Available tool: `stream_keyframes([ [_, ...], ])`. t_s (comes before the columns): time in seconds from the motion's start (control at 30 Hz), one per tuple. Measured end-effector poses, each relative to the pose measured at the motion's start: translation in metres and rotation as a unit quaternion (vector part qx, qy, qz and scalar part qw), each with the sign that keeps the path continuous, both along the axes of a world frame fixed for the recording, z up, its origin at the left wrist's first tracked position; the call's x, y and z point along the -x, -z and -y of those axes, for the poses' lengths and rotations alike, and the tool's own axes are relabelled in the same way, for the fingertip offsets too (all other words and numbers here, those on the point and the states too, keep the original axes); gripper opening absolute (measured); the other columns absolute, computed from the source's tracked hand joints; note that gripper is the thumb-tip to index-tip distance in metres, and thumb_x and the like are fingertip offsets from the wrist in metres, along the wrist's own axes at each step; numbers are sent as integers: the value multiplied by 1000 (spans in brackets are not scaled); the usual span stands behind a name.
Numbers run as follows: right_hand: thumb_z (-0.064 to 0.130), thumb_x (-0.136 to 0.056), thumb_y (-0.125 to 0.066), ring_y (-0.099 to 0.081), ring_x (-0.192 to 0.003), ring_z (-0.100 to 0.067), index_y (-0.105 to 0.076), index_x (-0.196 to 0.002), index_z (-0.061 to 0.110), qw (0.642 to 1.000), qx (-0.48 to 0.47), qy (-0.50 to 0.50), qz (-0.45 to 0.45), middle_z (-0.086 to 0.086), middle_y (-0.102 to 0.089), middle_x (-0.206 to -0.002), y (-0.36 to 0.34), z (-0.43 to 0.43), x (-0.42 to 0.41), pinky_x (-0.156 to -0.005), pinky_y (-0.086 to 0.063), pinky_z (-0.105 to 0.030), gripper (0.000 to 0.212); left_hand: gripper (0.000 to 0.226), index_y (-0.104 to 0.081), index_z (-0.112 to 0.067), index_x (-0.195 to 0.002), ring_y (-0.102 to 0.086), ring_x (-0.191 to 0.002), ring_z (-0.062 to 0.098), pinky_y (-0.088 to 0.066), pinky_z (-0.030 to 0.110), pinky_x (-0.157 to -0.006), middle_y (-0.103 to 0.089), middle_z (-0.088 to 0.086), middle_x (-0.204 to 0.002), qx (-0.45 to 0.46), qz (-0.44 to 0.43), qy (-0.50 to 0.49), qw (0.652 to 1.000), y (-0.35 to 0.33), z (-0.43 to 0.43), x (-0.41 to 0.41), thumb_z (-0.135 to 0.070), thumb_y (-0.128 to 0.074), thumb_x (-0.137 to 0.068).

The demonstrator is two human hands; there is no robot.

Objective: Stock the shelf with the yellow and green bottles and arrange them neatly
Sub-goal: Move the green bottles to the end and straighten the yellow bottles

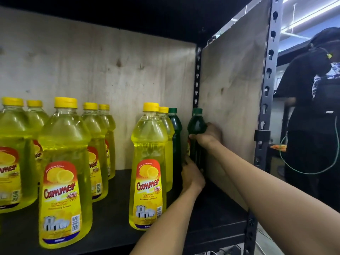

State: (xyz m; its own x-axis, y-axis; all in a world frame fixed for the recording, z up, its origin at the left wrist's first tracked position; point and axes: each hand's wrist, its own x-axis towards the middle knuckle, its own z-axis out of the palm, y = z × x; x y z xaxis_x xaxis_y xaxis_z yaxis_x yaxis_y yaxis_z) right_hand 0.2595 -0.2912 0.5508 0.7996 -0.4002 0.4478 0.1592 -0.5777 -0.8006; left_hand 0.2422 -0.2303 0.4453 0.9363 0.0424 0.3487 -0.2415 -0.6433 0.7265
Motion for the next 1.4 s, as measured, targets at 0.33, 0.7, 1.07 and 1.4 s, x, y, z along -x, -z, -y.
stream_keyframes([
  [0.33, 21, -73, -83, -64, -112, -27, -56, -127, 16, 995, 9, 20, 100, -9, -68, -117, 9, -17, 93, -96, -54, -45, 60, 66, -26, -17, -148, -50, -130, 22, -43, 30, -104, -48, 7, -141, 51, 41, 37, 997, -1, -13, 66, -15, -63, -93],
  [0.7, 30, -70, -83, -66, -102, -22, -57, -125, 27, 982, 21, 34, 187, 1, -71, -109, -37, -60, 250, -92, -52, -35, 61, 87, -32, -26, -145, -52, -127, 15, -44, 31, -106, -54, -4, -137, 81, 160, 71, 981, -41, -71, 188, -38, -82, -75],
  [1.07, 42, -59, -87, -66, -102, -18, -58, -126, 28, 979, 12, -126, 160, 2, -71, -112, -45, -160, 328, -92, -55, -42, 75, 99, -35, -23, -144, -60, -112, 7, -51, 21, -94, -58, -15, -118, 75, 171, 74, 980, -45, -225, 285, -44, -89, -64],
  [1.4, 18, -64, -89, -68, -101, -15, -55, -129, 22, 924, -15, -367, 108, -1, -71, -113, -46, -345, 316, -91, -57, -40, 74, 97, -36, -39, -141, -60, -105, -2, -50, 15, -83, -62, -21, -117, 51, 242, -156, 956, -30, -405, 318, -53, -87, -60],
])
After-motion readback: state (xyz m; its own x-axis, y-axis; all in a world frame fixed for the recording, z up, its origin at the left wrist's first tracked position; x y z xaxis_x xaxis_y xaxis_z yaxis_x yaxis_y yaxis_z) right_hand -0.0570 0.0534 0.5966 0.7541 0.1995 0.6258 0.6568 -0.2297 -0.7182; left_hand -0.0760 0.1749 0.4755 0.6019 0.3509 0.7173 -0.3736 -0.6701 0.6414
